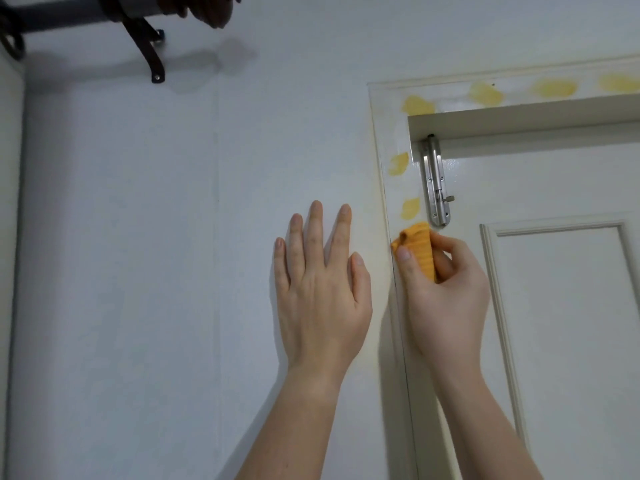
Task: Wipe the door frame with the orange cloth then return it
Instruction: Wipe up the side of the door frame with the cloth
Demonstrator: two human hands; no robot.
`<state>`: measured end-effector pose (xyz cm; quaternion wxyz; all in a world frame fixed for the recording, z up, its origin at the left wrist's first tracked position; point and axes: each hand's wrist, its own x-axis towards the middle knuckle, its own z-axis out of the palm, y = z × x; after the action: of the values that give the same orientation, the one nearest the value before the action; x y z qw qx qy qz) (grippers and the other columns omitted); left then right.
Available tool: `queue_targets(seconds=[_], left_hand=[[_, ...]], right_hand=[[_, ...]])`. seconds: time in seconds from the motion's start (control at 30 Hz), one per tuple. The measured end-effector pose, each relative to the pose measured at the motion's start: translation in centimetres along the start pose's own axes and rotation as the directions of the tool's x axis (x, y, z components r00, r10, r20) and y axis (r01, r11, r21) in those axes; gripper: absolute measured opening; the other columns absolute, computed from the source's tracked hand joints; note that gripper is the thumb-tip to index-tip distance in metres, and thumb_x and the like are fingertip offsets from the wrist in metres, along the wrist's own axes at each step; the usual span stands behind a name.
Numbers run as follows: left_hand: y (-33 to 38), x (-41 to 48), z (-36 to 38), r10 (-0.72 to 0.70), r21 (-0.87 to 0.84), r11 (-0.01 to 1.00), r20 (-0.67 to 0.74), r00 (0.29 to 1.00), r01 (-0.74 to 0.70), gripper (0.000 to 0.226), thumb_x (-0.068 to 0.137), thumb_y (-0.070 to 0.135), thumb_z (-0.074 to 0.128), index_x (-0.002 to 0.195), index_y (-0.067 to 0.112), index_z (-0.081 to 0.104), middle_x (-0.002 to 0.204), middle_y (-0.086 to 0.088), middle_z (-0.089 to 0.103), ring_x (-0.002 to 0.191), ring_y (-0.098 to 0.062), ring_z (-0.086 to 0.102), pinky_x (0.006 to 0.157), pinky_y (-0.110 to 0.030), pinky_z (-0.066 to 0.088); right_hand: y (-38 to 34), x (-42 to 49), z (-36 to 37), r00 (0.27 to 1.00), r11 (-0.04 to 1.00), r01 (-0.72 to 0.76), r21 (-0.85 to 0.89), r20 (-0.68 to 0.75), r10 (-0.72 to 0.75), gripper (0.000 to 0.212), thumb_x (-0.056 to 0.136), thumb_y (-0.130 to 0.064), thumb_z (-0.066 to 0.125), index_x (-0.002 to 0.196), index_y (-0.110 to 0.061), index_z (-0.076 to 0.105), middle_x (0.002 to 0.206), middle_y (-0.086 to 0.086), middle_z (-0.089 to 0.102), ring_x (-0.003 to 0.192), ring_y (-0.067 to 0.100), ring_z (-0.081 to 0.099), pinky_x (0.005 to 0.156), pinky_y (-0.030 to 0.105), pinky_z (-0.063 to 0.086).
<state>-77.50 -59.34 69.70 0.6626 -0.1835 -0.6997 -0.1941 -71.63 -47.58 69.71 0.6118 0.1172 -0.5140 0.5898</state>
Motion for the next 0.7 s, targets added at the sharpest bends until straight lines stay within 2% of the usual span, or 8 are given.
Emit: queue_targets(seconds=[0.17, 0.23, 0.33, 0.43, 0.53, 0.6, 0.7], left_hand=[[-0.1, 0.1, -0.1, 0.004, -0.009, 1.000, 0.000, 1.000, -0.004, 0.062, 0.113, 0.044, 0.031, 0.173, 0.038, 0.016, 0.183, 0.003, 0.013, 0.170, -0.020, 0.006, 0.138, -0.047, 0.010], [-0.1, 0.7, -0.1, 0.014, -0.021, 1.000, -0.006, 1.000, -0.014, 0.062, 0.112, 0.044, 0.032, 0.173, 0.038, 0.019, 0.183, 0.003, 0.015, 0.170, -0.021, 0.008, 0.138, -0.046, 0.010], [0.1, 2.8, -0.2, 0.047, -0.032, 0.998, -0.010, 0.999, -0.047, 0.063, 0.112, 0.043, 0.033, 0.173, 0.036, 0.020, 0.183, 0.002, 0.013, 0.170, -0.021, 0.007, 0.138, -0.046, 0.010], [0.4, 4.4, 0.0, 0.059, -0.027, 0.998, -0.005, 0.998, -0.059, 0.063, 0.112, 0.044, 0.030, 0.173, 0.037, 0.016, 0.183, 0.002, 0.010, 0.170, -0.021, 0.004, 0.138, -0.047, 0.008], [0.4, 4.4, 0.2, 0.063, -0.024, 0.998, -0.008, 0.998, -0.063, 0.063, 0.113, 0.044, 0.028, 0.174, 0.037, 0.013, 0.183, 0.003, 0.009, 0.170, -0.020, 0.003, 0.138, -0.047, 0.008], [0.4, 4.3, 0.2, 0.062, -0.027, 0.998, -0.010, 0.998, -0.062, 0.063, 0.113, 0.044, 0.028, 0.174, 0.038, 0.013, 0.183, 0.003, 0.010, 0.170, -0.020, 0.003, 0.138, -0.047, 0.009], [0.4, 4.4, 0.3, 0.064, -0.036, 0.997, -0.021, 0.998, -0.065, 0.062, 0.113, 0.044, 0.029, 0.173, 0.037, 0.016, 0.183, 0.002, 0.012, 0.170, -0.022, 0.006, 0.138, -0.047, 0.010]], right_hand=[[-0.5, 2.9, 0.3, 1.000, 1.000, -0.002, -0.003, 0.015, 0.002, 0.013, 0.103, -0.030, 0.067, 0.109, -0.021, 0.074, 0.095, -0.011, 0.080, 0.092, -0.002, 0.074, 0.077, 0.012, 0.054], [0.0, 2.2, -0.1, 1.000, 1.000, 0.003, -0.005, 0.012, -0.003, 0.013, 0.105, -0.030, 0.064, 0.107, -0.023, 0.075, 0.096, -0.012, 0.080, 0.093, -0.001, 0.074, 0.078, 0.016, 0.052], [-0.5, 1.8, 0.5, 0.999, 1.000, 0.030, -0.008, 0.012, -0.030, 0.008, 0.099, -0.028, 0.073, 0.107, -0.028, 0.073, 0.097, -0.014, 0.080, 0.095, -0.002, 0.075, 0.083, 0.021, 0.055], [-1.5, 3.9, 1.5, 0.997, 0.997, 0.069, -0.025, 0.021, -0.069, 0.012, 0.095, -0.027, 0.078, 0.104, -0.032, 0.070, 0.094, -0.016, 0.079, 0.092, -0.006, 0.074, 0.078, 0.010, 0.053], [-1.4, 5.4, 1.3, 0.998, 0.998, 0.049, -0.028, 0.035, -0.048, 0.008, 0.102, -0.032, 0.068, 0.107, -0.028, 0.073, 0.091, -0.016, 0.078, 0.089, -0.008, 0.072, 0.072, 0.003, 0.047], [-0.7, 4.9, 0.8, 0.998, 0.998, 0.055, -0.040, 0.036, -0.053, 0.016, 0.105, -0.031, 0.063, 0.109, -0.022, 0.075, 0.093, -0.012, 0.079, 0.087, -0.007, 0.071, 0.070, 0.004, 0.046], [-0.4, 4.0, 0.8, 0.997, 0.998, 0.060, -0.018, 0.050, -0.059, 0.009, 0.100, -0.030, 0.071, 0.108, -0.027, 0.073, 0.096, -0.013, 0.080, 0.093, -0.006, 0.073, 0.078, 0.009, 0.051]])
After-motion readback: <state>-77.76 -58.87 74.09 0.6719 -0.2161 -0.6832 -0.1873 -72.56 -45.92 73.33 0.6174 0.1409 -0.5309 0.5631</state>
